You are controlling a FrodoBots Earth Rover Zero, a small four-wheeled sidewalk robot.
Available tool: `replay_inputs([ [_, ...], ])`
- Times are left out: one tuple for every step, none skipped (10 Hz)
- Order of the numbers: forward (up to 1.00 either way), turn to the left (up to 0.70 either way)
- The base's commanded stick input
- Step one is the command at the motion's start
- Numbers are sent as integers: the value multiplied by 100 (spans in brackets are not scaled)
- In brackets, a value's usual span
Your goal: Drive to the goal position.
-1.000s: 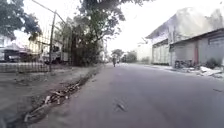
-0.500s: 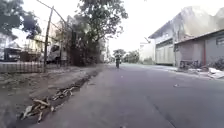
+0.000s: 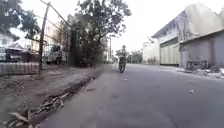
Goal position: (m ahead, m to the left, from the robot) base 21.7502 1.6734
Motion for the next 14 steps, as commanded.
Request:
replay_inputs([
  [0,0],
  [0,0],
  [0,0],
  [34,3],
  [100,8],
  [100,8],
  [100,8],
  [100,-4],
  [100,-23],
  [100,-19],
  [100,6],
  [100,9],
  [100,-1],
  [100,-31],
])
